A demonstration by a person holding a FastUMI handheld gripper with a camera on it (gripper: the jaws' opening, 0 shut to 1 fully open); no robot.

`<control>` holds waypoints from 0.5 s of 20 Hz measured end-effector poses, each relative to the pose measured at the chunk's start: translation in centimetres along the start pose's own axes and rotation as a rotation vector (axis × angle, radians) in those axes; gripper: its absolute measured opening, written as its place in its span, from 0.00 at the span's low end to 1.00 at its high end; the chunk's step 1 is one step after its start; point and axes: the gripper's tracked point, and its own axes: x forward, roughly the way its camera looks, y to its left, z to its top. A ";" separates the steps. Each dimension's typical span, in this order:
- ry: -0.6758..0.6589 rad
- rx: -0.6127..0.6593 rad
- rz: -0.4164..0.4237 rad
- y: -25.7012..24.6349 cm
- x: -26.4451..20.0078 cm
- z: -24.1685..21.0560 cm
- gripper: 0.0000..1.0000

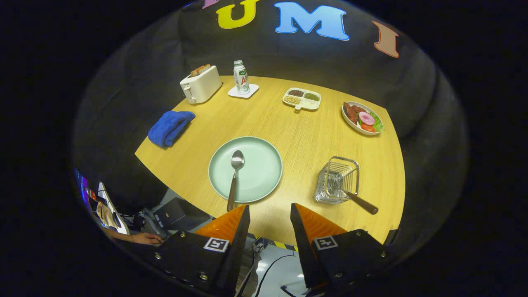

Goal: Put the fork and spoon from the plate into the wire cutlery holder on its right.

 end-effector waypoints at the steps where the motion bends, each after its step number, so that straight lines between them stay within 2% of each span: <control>1: -0.002 0.015 0.015 0.8 0.2 -0.3 0.60; 5: 0.003 0.028 0.035 2.5 2.0 -1.3 0.60; 10: 0.024 -0.018 0.035 4.8 5.6 -2.8 0.60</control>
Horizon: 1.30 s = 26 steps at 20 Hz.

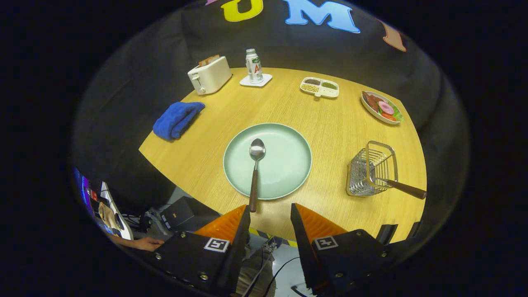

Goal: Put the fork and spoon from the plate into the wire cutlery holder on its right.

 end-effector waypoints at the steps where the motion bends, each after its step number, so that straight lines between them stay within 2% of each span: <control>1: 0.019 0.002 0.003 0.6 0.8 -0.5 0.60; 3: 0.054 0.023 0.039 2.2 2.0 -1.6 0.60; 7: 0.075 -0.004 0.021 2.6 4.1 -2.4 0.60; 10: 0.100 0.056 0.044 3.5 5.3 -2.5 0.60; 19: 0.110 0.052 -0.026 3.2 8.8 -2.3 0.60; 21: 0.086 0.038 -0.044 3.0 9.2 -2.2 0.40; 23: 0.079 0.022 -0.049 2.8 9.2 -2.5 0.13; 26: 0.055 -0.009 -0.063 2.2 9.0 -2.0 0.13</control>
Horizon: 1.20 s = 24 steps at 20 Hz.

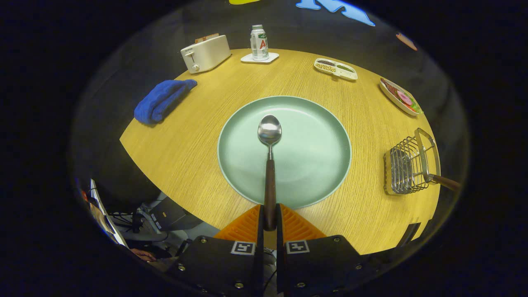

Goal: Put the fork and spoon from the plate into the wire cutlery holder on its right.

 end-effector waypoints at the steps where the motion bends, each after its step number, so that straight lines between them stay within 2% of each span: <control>1: 0.014 -0.016 -0.001 0.1 0.1 -0.2 0.05; 9: 0.033 0.032 0.195 0.7 -4.5 2.0 0.05; 15: 0.073 0.150 0.251 -1.9 -6.7 3.1 0.05; 24: 0.063 0.201 0.261 -7.6 -12.5 7.1 0.05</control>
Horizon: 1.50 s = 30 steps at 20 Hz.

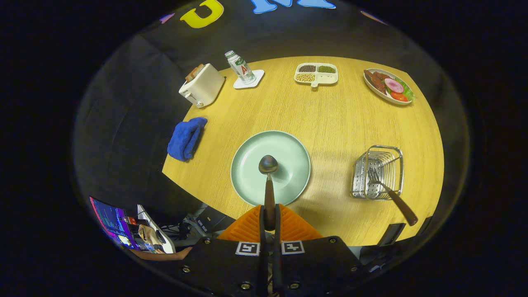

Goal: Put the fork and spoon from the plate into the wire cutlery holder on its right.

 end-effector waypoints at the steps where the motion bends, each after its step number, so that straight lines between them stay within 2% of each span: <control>1: -0.004 -0.010 -0.010 -0.5 -1.1 0.4 0.05; 8: -0.007 -0.052 -0.062 -4.4 -8.8 1.9 0.05; 15: -0.019 -0.042 -0.141 -8.8 -13.2 2.0 0.05; 22: 0.022 0.032 -0.184 -13.1 -12.9 0.6 0.05; 30: 0.120 0.059 -0.216 -16.1 -8.8 0.2 0.05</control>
